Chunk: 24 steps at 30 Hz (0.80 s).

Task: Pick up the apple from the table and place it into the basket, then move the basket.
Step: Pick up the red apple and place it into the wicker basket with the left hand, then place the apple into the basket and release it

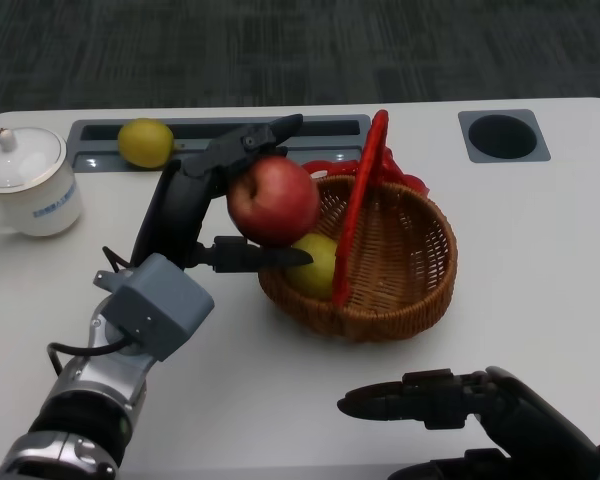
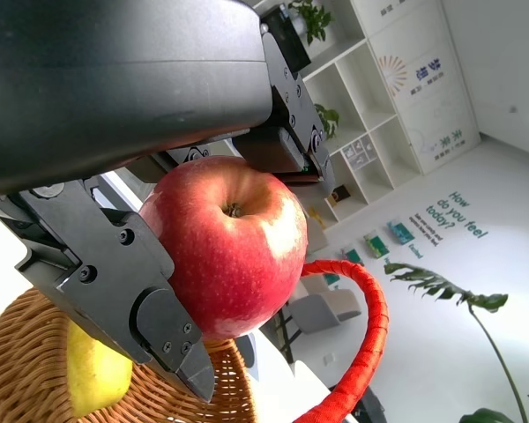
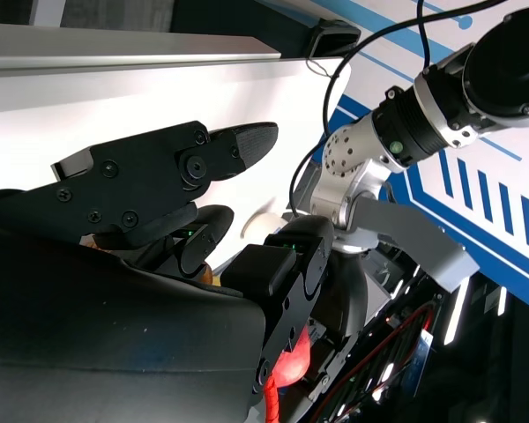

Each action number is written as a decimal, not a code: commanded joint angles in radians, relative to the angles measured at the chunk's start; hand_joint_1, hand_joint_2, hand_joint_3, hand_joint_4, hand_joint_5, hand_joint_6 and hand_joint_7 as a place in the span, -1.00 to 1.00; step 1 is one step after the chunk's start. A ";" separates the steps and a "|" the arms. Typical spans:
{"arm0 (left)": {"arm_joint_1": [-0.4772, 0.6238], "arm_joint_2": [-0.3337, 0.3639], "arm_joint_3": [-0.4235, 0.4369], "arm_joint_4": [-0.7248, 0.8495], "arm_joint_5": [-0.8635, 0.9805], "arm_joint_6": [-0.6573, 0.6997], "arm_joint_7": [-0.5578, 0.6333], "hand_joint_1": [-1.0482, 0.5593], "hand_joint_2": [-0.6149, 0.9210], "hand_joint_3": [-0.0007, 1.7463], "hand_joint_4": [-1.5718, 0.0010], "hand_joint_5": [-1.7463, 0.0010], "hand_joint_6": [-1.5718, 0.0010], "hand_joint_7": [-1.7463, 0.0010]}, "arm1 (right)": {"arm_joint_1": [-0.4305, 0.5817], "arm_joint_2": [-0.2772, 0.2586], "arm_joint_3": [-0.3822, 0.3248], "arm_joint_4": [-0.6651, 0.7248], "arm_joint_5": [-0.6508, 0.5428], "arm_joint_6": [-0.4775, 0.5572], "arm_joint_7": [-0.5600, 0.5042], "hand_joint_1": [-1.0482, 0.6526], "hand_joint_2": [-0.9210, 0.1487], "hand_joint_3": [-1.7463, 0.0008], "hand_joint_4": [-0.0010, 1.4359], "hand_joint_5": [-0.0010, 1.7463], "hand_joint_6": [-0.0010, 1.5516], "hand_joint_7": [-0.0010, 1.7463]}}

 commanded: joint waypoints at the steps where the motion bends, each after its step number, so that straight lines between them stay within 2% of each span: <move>1: -0.039 -0.001 0.008 0.028 -0.014 0.023 -0.010 0.12 0.87 -0.99 -0.58 0.99 -0.41 1.00 | 0.010 -0.007 -0.004 -0.009 0.002 -0.007 -0.010 -0.35 -1.00 0.92 0.06 -1.00 -0.07 -1.00; 12: -0.051 -0.032 0.015 0.092 -0.026 0.061 -0.055 0.17 0.88 -1.00 -0.58 0.99 -0.40 1.00 | 0.025 -0.011 -0.005 -0.024 -0.002 -0.001 -0.011 -0.35 -1.00 0.92 0.06 -1.00 -0.07 -1.00; 15: -0.054 -0.035 0.016 0.105 -0.033 0.060 -0.080 0.15 0.87 -1.00 -0.53 1.00 -0.37 1.00 | 0.026 -0.010 -0.006 -0.025 -0.004 0.000 -0.013 -0.35 -1.00 0.92 0.06 -1.00 -0.06 -1.00; 17: -0.054 -0.038 0.022 0.112 -0.058 0.059 -0.143 0.07 0.85 -1.00 -0.33 1.00 -0.21 1.00 | 0.026 -0.008 -0.006 -0.026 -0.005 0.001 -0.014 -0.35 -1.00 0.93 0.07 -1.00 -0.06 -1.00; 22: -0.055 -0.020 0.020 0.110 -0.100 0.069 -0.325 -0.39 0.78 -1.00 0.46 1.00 0.48 1.00 | 0.026 -0.009 -0.007 -0.033 -0.010 0.006 -0.016 -0.35 -1.00 0.93 0.07 -1.00 -0.06 -1.00; 24: -0.057 -0.012 0.019 0.105 -0.108 0.073 -0.380 -0.50 0.75 -1.00 0.67 1.00 0.65 1.00 | 0.026 -0.009 -0.006 -0.032 -0.008 0.005 -0.018 -0.35 -1.00 0.93 0.07 -1.00 -0.06 -1.00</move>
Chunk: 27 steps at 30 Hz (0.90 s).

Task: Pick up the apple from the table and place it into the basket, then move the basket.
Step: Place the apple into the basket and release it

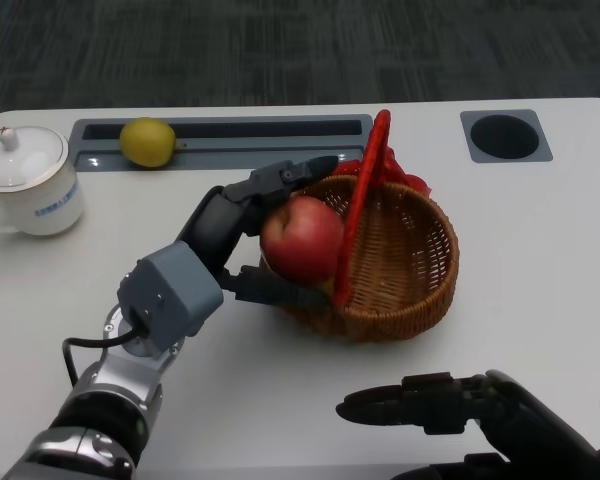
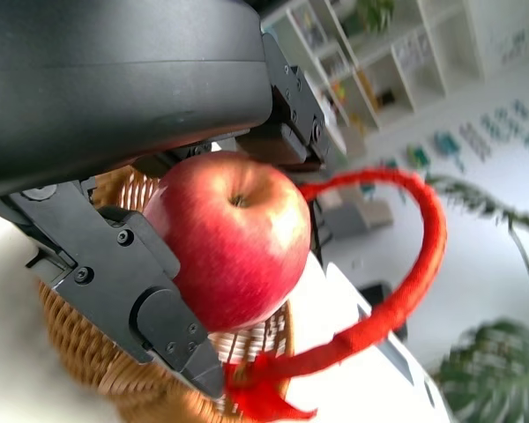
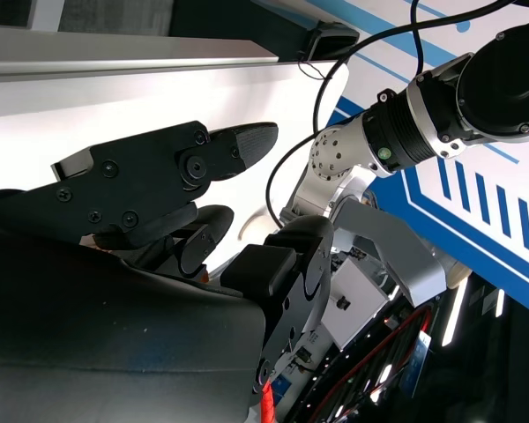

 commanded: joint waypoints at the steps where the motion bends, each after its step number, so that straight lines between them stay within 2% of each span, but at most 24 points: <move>1: -0.029 0.030 0.005 -0.010 -0.028 0.008 -0.083 -0.55 0.75 -1.00 0.76 1.00 0.71 1.00 | 0.009 -0.008 -0.006 -0.009 0.003 0.001 -0.011 -0.35 -1.00 0.93 0.07 -1.00 -0.06 -1.00; 5: -0.029 0.036 0.007 -0.019 -0.041 0.003 -0.124 -0.70 0.76 -0.99 0.91 1.00 0.81 1.00 | 0.005 -0.007 -0.013 0.000 0.004 -0.013 -0.021 -0.34 -1.00 0.94 0.08 -0.99 -0.06 -1.00; 9: -0.027 0.037 0.015 -0.020 -0.056 -0.018 -0.140 -0.70 0.78 -0.99 0.92 1.00 0.80 0.99 | 0.003 -0.015 -0.023 -0.002 0.007 -0.007 -0.024 -0.35 -1.00 0.93 0.06 -1.00 -0.07 -1.00; 20: -0.003 0.041 0.042 -0.042 -0.090 -0.049 -0.150 -0.56 0.79 -1.00 0.78 0.97 0.61 0.96 | -0.008 -0.018 -0.036 -0.004 0.017 -0.021 -0.028 -0.35 -1.00 0.93 0.06 -1.00 -0.08 -1.00; 27: 0.064 0.044 0.073 -0.114 -0.183 -0.097 -0.228 -0.51 0.78 -1.00 0.59 0.93 0.49 0.96 | -0.059 -0.033 -0.095 0.011 -0.005 -0.077 -0.059 -0.31 -1.00 0.96 0.07 -0.99 -0.08 -1.00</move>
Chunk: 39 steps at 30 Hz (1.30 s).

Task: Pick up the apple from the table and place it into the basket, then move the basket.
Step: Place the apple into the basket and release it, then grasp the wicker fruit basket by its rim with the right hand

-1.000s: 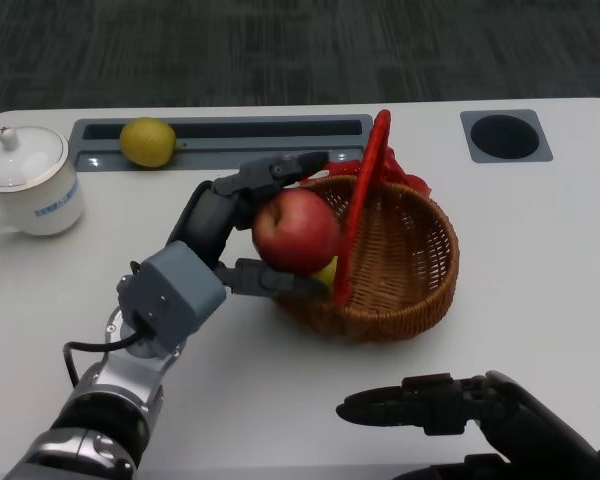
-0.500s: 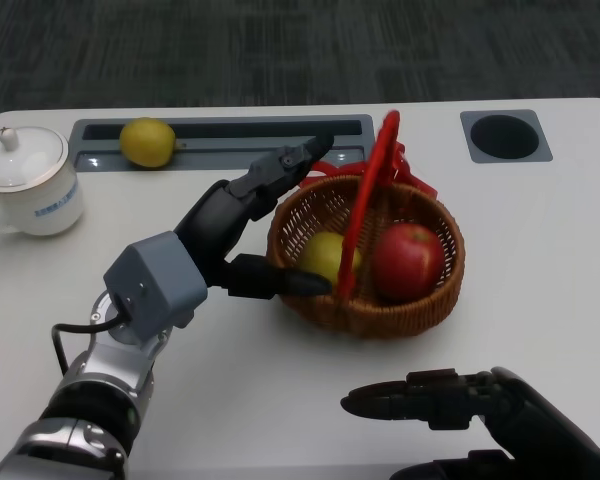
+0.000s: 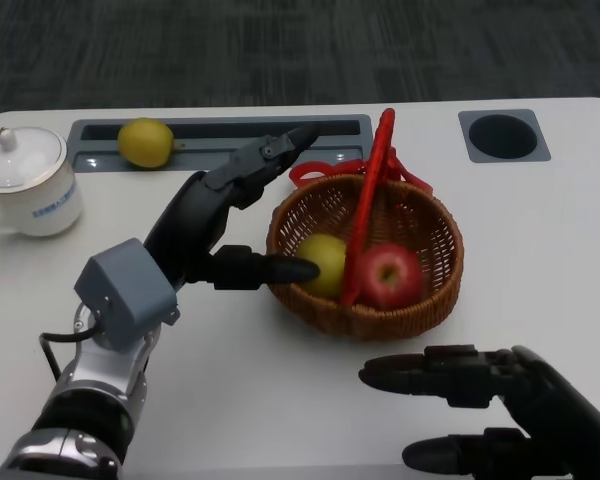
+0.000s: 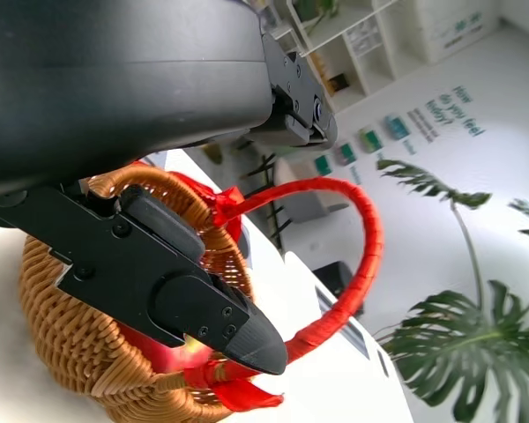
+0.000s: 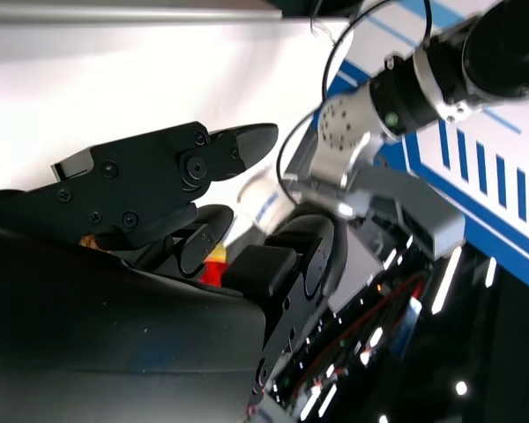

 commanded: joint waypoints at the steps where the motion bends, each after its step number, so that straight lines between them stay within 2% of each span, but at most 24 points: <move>1: 0.055 0.022 0.022 -0.063 -0.061 -0.029 -0.057 -0.49 0.78 -1.00 0.55 0.93 0.47 0.96 | -0.038 -0.037 -0.035 0.007 -0.003 -0.030 -0.011 -0.31 -1.00 0.95 0.07 -0.99 -0.09 -1.00; 8: 0.219 0.069 0.026 -0.285 -0.138 -0.040 -0.115 -0.40 0.79 -1.00 0.25 0.92 0.27 0.96 | -0.090 -0.113 -0.071 -0.010 -0.002 -0.020 0.003 -0.33 -1.00 0.92 0.01 -1.00 -0.13 -1.00; 13: 0.336 0.107 0.031 -0.428 -0.145 -0.023 -0.101 -0.40 0.75 -1.00 0.14 0.92 0.19 0.95 | -0.147 -0.154 -0.093 0.012 -0.010 -0.012 0.004 -0.37 -1.00 0.93 0.02 -1.00 -0.13 -1.00; 17: 0.396 0.119 0.033 -0.483 -0.134 -0.041 -0.084 -0.43 0.76 -1.00 0.08 0.92 0.12 0.95 | -0.219 -0.175 -0.097 0.069 -0.015 -0.013 0.014 -0.38 -1.00 0.93 0.01 -1.00 -0.14 -1.00; 27: 0.470 0.124 0.035 -0.533 -0.142 -0.032 -0.069 -0.43 0.78 -0.99 0.02 0.94 0.05 0.96 | -0.385 -0.175 -0.049 0.263 -0.061 -0.010 0.060 -0.40 -1.00 0.93 0.01 -1.00 -0.15 -1.00; 32: 0.481 0.118 0.033 -0.530 -0.155 -0.041 -0.071 -0.42 0.77 -1.00 0.01 0.95 0.04 0.97 | -0.466 -0.147 -0.012 0.390 -0.079 -0.034 0.078 -0.41 -1.00 0.93 0.04 -0.99 -0.12 -0.99; 35: 0.480 0.114 0.030 -0.523 -0.164 -0.042 -0.076 -0.39 0.76 -1.00 0.00 0.96 0.04 0.98 | -0.510 -0.126 0.004 0.483 -0.118 -0.059 0.060 -0.41 -0.99 0.95 0.08 -0.98 -0.08 -0.98; 39: 0.479 0.113 0.031 -0.515 -0.160 -0.046 -0.070 -0.38 0.76 -1.00 0.00 0.96 0.04 0.98 | -0.563 -0.124 0.026 0.568 -0.194 -0.058 0.037 -0.41 -1.00 0.97 0.11 -0.98 -0.07 -0.99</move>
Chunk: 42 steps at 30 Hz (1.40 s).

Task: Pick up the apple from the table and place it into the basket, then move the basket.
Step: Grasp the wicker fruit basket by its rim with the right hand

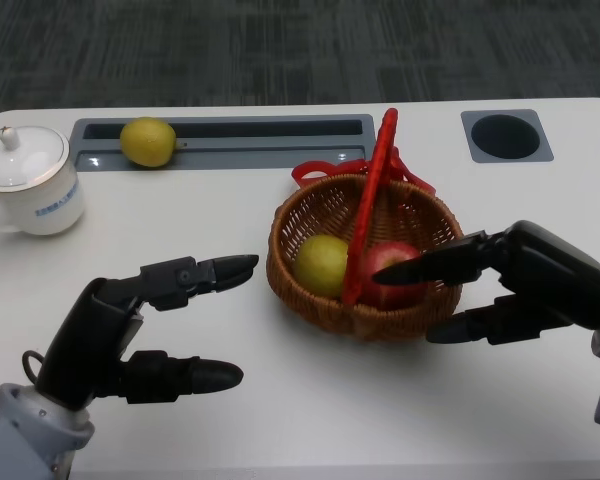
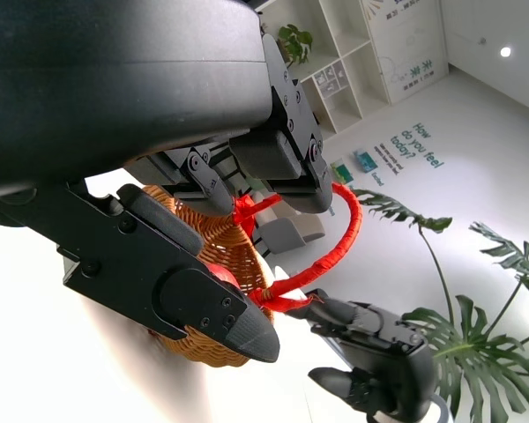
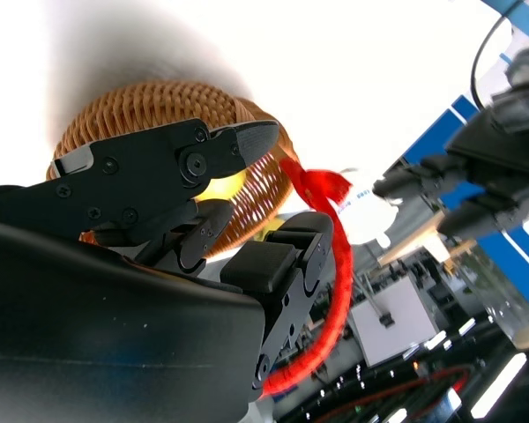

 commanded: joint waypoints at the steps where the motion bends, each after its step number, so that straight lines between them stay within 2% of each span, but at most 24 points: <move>1: 0.008 0.008 0.009 0.006 -0.002 -0.014 0.013 -0.38 0.76 -1.00 -0.01 0.96 0.04 0.98 | -0.056 -0.011 0.017 0.061 -0.056 0.001 -0.025 -0.42 -1.00 0.97 0.11 -0.98 -0.07 -0.99; 13: 0.017 -0.001 0.009 -0.004 0.000 -0.009 0.026 -0.36 0.77 -1.00 -0.01 0.97 0.03 0.99 | -0.150 0.000 0.124 0.240 -0.244 0.044 -0.115 -0.42 -0.98 0.99 0.13 -0.99 -0.06 -0.99; 25: 0.028 -0.017 0.006 -0.020 0.013 -0.005 0.057 -0.35 0.79 -1.00 -0.03 0.98 0.03 0.99 | -0.215 0.035 0.245 0.398 -0.352 0.135 -0.199 -0.41 -0.99 1.00 0.18 -0.99 -0.03 -0.99; 36: 0.041 -0.032 0.010 -0.038 0.028 -0.019 0.090 -0.34 0.79 -1.00 -0.05 0.97 0.01 0.99 | -0.250 0.057 0.310 0.438 -0.394 0.194 -0.251 -0.39 -0.99 0.99 0.19 -0.99 -0.02 -0.99; 39: 0.041 -0.035 0.012 -0.037 0.035 -0.025 0.103 -0.33 0.79 -1.00 -0.06 0.97 -0.01 0.98 | -0.259 0.058 0.327 0.429 -0.414 0.177 -0.295 -0.31 -1.00 0.85 0.29 -0.96 0.04 -0.97; 42: 0.039 -0.039 0.012 -0.038 0.034 -0.026 0.114 -0.33 0.79 -1.00 -0.08 0.97 -0.03 0.98 | -0.271 0.059 0.327 0.411 -0.411 0.154 -0.331 -0.23 -1.00 0.71 0.52 -0.88 0.12 -0.96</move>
